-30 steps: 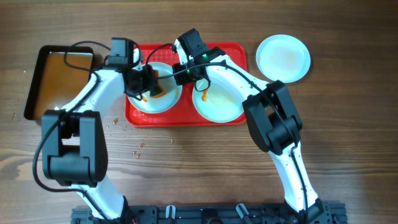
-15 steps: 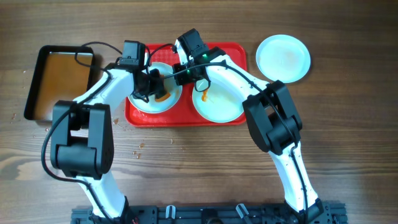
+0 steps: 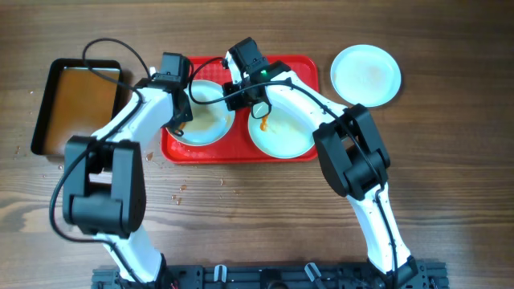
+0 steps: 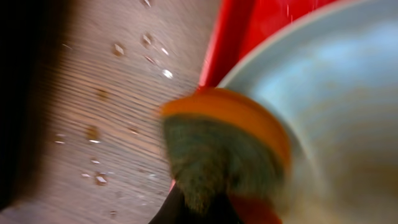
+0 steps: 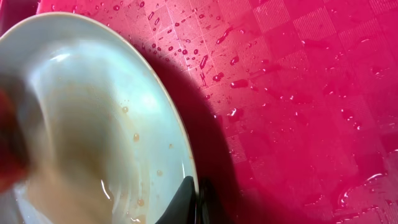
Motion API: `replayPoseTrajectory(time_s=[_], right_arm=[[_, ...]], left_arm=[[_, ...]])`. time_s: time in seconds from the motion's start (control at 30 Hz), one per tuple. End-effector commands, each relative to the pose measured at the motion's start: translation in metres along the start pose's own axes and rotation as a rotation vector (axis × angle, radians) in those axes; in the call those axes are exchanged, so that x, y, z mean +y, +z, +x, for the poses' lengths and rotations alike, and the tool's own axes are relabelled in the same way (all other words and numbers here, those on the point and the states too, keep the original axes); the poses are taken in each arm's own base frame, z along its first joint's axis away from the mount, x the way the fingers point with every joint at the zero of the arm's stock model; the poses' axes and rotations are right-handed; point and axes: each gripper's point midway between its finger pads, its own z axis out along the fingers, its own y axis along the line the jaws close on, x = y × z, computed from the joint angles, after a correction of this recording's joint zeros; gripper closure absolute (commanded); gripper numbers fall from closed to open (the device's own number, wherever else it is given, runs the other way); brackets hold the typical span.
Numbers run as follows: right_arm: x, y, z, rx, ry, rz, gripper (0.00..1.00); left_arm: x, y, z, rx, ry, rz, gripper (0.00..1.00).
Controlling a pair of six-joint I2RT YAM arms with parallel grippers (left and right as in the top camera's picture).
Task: Clean dirty plates on tray and stack at the side
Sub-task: 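Scrub the left plate with the sponge while the right gripper holds it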
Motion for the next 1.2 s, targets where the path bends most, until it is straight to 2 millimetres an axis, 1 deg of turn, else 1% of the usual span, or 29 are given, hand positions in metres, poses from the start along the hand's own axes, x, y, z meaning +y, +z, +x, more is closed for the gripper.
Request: replayPoseTrajectory(time_s=[0.0, 0.03, 0.1, 0.17, 0.2, 0.27, 0.4, 0.47, 0.53, 0.63, 0.67, 0.77, 0.8, 0.97, 1.03, 1.07, 1.17], right_arm=[[-0.015, 0.011, 0.008, 0.021, 0.018, 0.046, 0.96], [-0.015, 0.011, 0.008, 0.021, 0.018, 0.046, 0.96], [-0.015, 0.011, 0.007, 0.020, 0.018, 0.046, 0.96], [-0.014, 0.011, 0.007, 0.020, 0.018, 0.046, 0.96], [-0.014, 0.011, 0.007, 0.020, 0.018, 0.045, 0.96], [-0.015, 0.011, 0.007, 0.020, 0.018, 0.046, 0.96], [-0.015, 0.010, 0.007, 0.020, 0.018, 0.045, 0.96], [-0.015, 0.010, 0.007, 0.021, 0.019, 0.046, 0.96], [-0.015, 0.010, 0.008, 0.023, 0.019, 0.047, 0.96], [-0.015, 0.010, 0.008, 0.024, 0.018, 0.047, 0.96], [-0.015, 0.010, 0.008, 0.024, 0.019, 0.047, 0.96], [-0.015, 0.010, 0.008, 0.023, 0.019, 0.047, 0.96], [-0.015, 0.010, 0.008, 0.024, 0.019, 0.047, 0.96], [-0.015, 0.010, 0.009, 0.028, 0.021, 0.048, 0.95], [-0.015, 0.010, 0.009, 0.028, 0.021, 0.048, 0.96], [-0.015, 0.010, 0.009, 0.029, 0.021, 0.048, 0.96], [-0.016, 0.010, 0.010, 0.032, 0.021, 0.049, 0.96]], left_arm=[[0.002, -0.037, -0.035, -0.129, -0.047, 0.073, 0.96], [-0.008, -0.038, -0.036, -0.125, -0.048, 0.133, 0.96], [-0.048, -0.040, -0.029, -0.075, -0.037, 0.348, 0.96], [-0.068, -0.039, -0.023, -0.031, -0.045, 0.457, 0.96], [-0.077, -0.035, -0.019, 0.000, -0.067, 0.493, 0.96], [-0.084, -0.021, -0.008, 0.061, -0.091, 0.508, 0.96], [-0.094, 0.000, 0.014, 0.161, -0.081, 0.525, 0.96], [-0.093, 0.006, 0.021, 0.186, -0.076, 0.512, 0.96], [-0.081, 0.013, 0.022, 0.179, -0.075, 0.435, 0.96], [-0.048, 0.025, 0.022, 0.147, -0.053, 0.238, 0.96], [-0.031, 0.028, 0.022, 0.130, 0.038, 0.149, 0.96], [-0.004, 0.029, 0.018, 0.098, 0.127, 0.001, 0.96], [0.010, 0.027, 0.013, 0.074, 0.183, -0.082, 0.96], [0.031, 0.019, -0.002, 0.025, 0.289, -0.200, 0.96], [0.042, 0.014, -0.010, -0.007, 0.292, -0.269, 0.96], [0.045, 0.012, -0.014, -0.021, 0.287, -0.289, 0.96], [0.044, 0.003, -0.025, -0.073, 0.252, -0.280, 0.96]])
